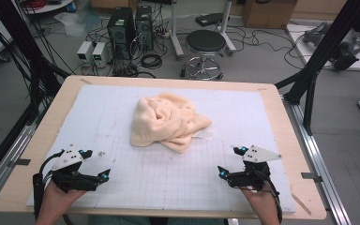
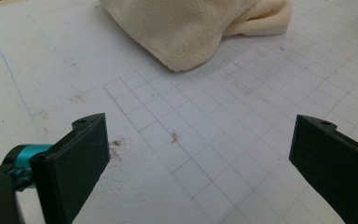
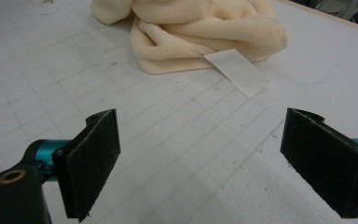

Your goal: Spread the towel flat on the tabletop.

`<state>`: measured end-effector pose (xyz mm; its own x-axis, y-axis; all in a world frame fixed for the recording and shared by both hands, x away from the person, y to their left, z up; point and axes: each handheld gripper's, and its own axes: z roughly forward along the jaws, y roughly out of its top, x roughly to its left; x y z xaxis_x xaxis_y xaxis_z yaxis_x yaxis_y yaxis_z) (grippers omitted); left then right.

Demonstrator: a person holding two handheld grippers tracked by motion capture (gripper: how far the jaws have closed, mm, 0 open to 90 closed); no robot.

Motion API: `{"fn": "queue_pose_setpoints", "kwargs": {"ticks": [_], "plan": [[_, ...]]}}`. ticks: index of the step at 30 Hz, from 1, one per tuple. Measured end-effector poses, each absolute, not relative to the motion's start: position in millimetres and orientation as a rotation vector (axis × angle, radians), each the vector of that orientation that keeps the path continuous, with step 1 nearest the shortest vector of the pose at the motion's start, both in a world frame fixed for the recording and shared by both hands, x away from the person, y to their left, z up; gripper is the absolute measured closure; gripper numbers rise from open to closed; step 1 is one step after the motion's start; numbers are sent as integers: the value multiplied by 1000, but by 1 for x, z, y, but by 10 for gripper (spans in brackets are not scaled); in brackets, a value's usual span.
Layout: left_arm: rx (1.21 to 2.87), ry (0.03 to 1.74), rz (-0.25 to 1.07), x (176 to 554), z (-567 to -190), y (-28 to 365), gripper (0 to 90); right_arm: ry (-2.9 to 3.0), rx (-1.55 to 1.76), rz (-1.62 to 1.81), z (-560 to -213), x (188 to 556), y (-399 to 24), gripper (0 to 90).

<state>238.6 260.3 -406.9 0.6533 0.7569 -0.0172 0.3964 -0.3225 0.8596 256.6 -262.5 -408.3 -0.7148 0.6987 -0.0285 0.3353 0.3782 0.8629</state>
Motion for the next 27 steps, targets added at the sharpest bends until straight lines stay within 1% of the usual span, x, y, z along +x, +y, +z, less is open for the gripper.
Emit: {"fn": "queue_pose_setpoints", "kwargs": {"ticks": [10,21,27], "plan": [[1952,898,482,243,-408,257,54,2257,900,1275,-410,259,-265,111],[1953,895,507,242,-407,260,54,2238,905,1275,-409,254,-267,111],[1944,883,496,246,-405,253,55,2244,904,1290,-407,254,-265,111]]}}
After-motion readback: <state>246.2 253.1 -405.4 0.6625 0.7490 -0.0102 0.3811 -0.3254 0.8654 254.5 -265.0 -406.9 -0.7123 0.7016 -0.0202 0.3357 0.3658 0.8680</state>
